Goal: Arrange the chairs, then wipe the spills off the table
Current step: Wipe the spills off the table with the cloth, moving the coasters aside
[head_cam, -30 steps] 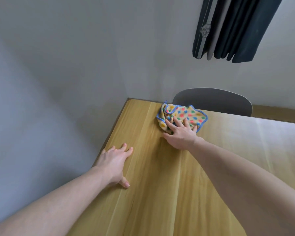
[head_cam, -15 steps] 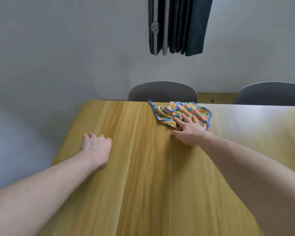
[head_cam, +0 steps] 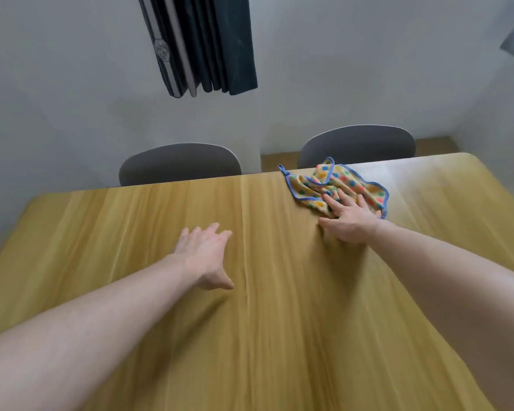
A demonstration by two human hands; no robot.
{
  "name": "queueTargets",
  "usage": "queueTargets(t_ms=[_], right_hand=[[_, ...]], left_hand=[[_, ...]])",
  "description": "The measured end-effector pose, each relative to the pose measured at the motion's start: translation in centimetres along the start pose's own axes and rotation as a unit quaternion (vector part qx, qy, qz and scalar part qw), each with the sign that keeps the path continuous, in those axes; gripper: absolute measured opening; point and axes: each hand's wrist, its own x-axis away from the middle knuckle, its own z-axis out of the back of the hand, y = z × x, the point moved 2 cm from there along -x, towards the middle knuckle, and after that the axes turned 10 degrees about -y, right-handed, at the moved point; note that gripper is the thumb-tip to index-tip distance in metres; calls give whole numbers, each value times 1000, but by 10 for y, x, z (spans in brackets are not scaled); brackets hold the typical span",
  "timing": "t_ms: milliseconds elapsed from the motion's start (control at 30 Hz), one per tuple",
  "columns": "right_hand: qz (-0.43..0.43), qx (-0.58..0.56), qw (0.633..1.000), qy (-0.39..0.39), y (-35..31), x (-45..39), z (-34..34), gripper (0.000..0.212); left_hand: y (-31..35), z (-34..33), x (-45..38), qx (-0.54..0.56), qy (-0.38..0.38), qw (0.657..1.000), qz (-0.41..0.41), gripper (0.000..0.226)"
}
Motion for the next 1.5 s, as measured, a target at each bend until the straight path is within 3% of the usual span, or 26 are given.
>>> queueTargets(t_ms=[367,600,1167,1367,1500], right_hand=[[-114,-38,993,20,217,10,29,87],[-138,-57,988,38,274,45,25,82],[-173,-122,977,35,225,79,-27,89],[-171,-106,979,21,145,88,-44,90],[-142,-87,986,12,74,91,-57,87]], left_hand=[[91,18,-16,-62,-20,998,-17,118],[106,23,-19,-124,-30,992,3,107],[97,12,-13,-38,-19,999,-6,120],[82,-3,-11,-8,11,999,-31,115],[70,-20,0,60,90,993,-52,109]])
